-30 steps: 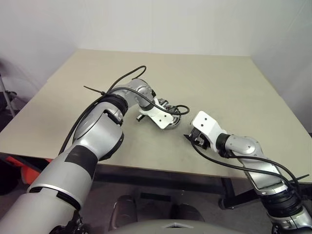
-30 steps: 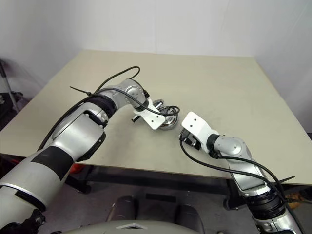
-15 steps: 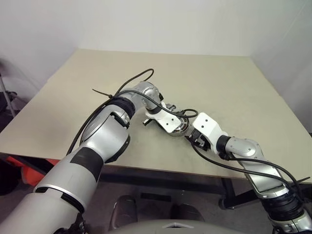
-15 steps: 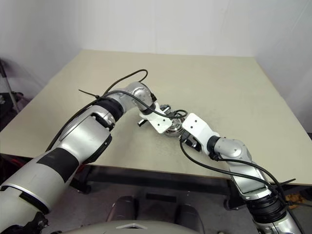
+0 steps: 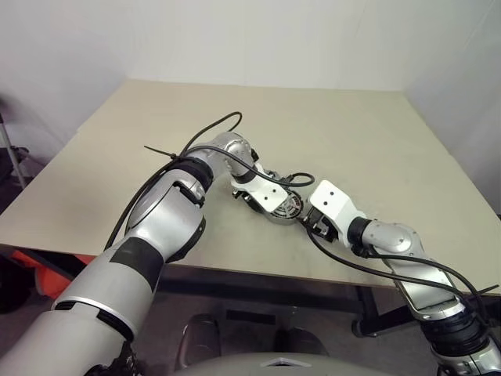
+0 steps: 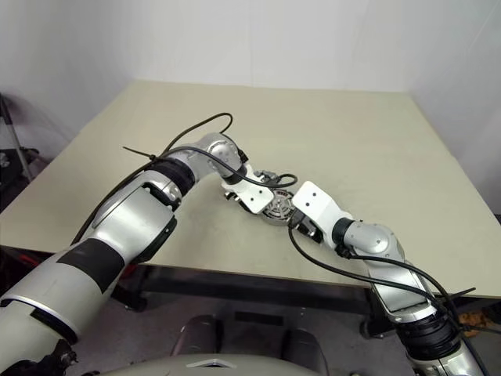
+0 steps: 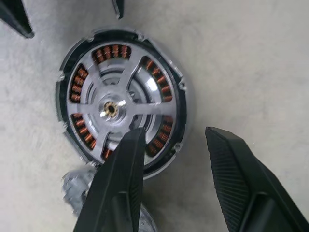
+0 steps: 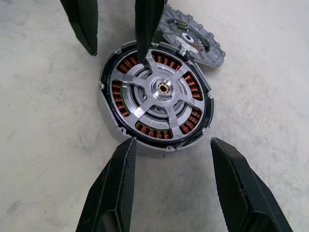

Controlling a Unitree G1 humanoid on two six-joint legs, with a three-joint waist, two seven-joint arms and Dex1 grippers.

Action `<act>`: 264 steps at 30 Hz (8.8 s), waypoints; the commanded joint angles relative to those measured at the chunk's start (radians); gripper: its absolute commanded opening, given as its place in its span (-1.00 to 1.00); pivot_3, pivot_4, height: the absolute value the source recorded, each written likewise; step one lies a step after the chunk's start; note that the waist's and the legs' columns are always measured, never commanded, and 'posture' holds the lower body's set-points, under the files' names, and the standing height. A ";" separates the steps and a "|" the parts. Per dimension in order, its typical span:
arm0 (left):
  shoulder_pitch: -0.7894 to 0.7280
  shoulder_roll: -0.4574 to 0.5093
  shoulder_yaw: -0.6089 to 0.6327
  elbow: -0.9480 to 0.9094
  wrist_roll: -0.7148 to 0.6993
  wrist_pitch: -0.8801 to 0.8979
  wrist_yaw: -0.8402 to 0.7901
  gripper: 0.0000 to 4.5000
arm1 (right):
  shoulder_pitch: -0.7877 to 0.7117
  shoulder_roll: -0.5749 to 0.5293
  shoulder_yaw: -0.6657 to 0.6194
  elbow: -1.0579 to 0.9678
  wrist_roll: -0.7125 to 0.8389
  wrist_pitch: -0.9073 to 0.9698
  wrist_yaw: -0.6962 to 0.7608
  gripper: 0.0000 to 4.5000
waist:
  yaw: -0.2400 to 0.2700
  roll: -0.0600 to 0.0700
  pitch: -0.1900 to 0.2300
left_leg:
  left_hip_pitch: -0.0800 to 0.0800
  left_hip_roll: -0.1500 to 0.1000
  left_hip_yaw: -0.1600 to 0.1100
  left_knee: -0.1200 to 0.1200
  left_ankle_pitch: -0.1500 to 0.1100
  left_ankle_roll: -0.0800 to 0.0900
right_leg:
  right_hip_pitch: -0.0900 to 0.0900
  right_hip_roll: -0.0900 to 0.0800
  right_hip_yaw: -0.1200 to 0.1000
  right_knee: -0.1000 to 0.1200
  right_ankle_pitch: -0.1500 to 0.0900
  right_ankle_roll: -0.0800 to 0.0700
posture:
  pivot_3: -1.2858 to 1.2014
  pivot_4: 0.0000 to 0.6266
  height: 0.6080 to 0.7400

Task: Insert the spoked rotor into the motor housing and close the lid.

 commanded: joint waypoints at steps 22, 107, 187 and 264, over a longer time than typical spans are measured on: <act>0.896 0.139 0.578 -1.493 -0.839 1.139 0.226 -0.07 | -0.681 -0.202 0.272 0.729 -0.185 -0.791 0.557 0.21 | -0.055 0.004 -0.001 | 0.000 0.004 0.006 0.003 0.000 0.000 | 0.000 -0.001 -0.006 0.005 0.002 -0.008 | 0.03 -1.00 1.00; 1.158 0.154 0.540 -1.472 -0.926 1.145 0.615 -0.05 | -0.757 0.115 0.215 0.781 -0.144 -0.368 0.742 -0.99 | -0.121 0.004 -0.001 | -0.009 0.006 0.006 0.016 -0.006 0.009 | -0.003 0.001 -0.008 0.007 0.002 -0.007 | 0.03 -1.00 1.00; 1.104 0.189 0.554 -1.423 -0.971 1.146 0.564 -0.05 | -0.314 0.415 -0.738 0.534 1.414 1.016 -0.853 0.99 | -0.078 0.012 -0.005 | 0.000 0.004 0.006 -0.003 0.006 -0.011 | 0.000 0.001 -0.009 0.000 -0.003 0.002 | 0.03 -1.00 1.00; 1.148 0.219 0.569 -1.448 -0.935 1.116 0.595 -0.05 | -0.408 0.259 0.125 0.539 0.390 -0.229 0.166 0.99 | -0.081 0.010 -0.006 | -0.004 0.005 0.006 -0.003 0.004 -0.007 | -0.001 -0.001 -0.011 -0.001 -0.004 0.005 | 0.03 -1.00 1.00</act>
